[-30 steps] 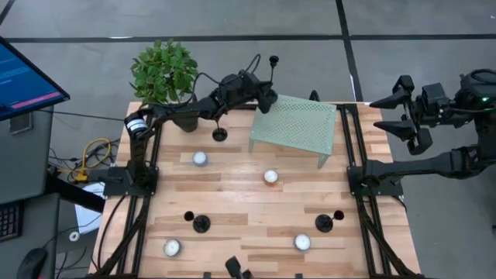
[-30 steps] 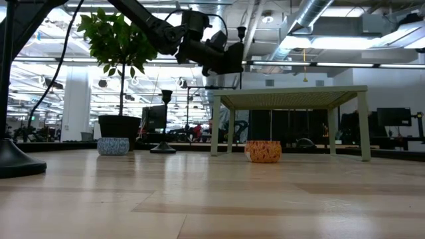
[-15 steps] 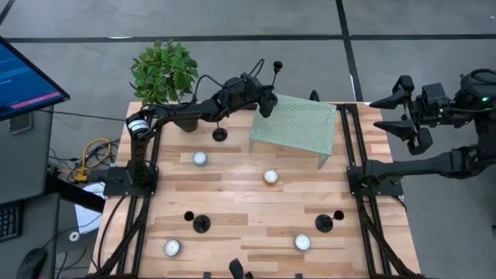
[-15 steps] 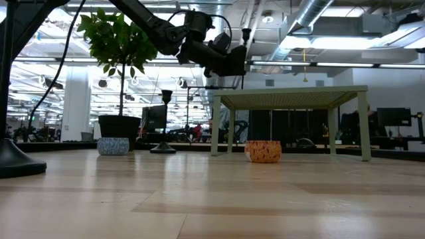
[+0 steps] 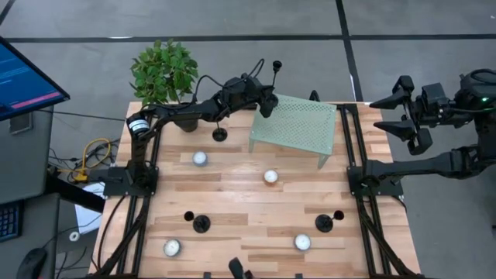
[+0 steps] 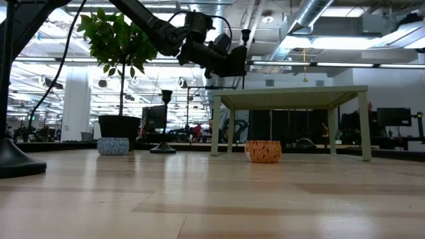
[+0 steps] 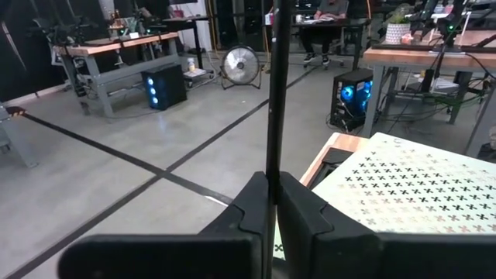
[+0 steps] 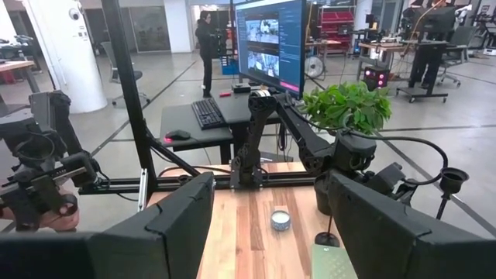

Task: Pick & Place candle stick holders
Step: Put the candle holder on the shelf, then put the candle holder on the shelf aligned with the other candle holder

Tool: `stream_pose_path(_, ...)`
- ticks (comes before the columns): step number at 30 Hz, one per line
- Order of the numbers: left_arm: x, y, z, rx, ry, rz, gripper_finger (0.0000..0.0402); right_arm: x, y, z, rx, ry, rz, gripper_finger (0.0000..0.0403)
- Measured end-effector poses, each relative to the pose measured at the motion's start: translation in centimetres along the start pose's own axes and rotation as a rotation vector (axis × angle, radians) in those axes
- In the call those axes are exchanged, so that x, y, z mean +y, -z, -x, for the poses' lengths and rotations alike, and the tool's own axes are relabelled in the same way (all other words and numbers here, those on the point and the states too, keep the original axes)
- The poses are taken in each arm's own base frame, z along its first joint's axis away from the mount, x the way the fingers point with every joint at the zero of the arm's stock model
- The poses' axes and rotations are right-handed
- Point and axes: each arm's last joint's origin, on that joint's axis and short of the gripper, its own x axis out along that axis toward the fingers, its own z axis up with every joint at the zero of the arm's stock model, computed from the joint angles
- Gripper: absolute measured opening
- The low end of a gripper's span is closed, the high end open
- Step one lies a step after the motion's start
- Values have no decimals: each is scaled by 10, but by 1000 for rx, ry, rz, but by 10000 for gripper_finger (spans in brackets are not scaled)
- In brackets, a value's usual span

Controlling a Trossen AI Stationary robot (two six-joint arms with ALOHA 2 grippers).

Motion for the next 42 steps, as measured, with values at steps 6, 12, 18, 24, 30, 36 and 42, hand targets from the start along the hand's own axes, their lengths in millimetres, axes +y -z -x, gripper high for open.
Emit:
stream_pose_path(6, 2, 1, 0, 8, -5, -2, 43, 0, 0, 0, 4, 0, -1, 244)
stream_pose_path(12, 2, 2, -1, 8, 7, -2, 102, 0, 0, 0, 5, 0, -1, 244)
stream_pose_path(18, 1, 0, 1, 16, 17, -9, 173, 0, 1, 0, 11, 8, -7, 244)
stream_pose_path(24, 2, -28, 24, 64, -9, -91, 240, -4, 5, -2, 63, 125, -29, 244)
stream_pose_path(30, 3, -70, 67, 92, -23, -101, 269, -13, 31, -24, 414, 303, -134, 244)
stream_pose_path(36, 1, -116, 117, 7, -1, -87, 264, -16, 59, -53, 698, 264, -336, 244)
stream_pose_path(42, -9, -150, 164, -73, 29, -111, 254, -8, 91, -56, 816, 202, -504, 244)
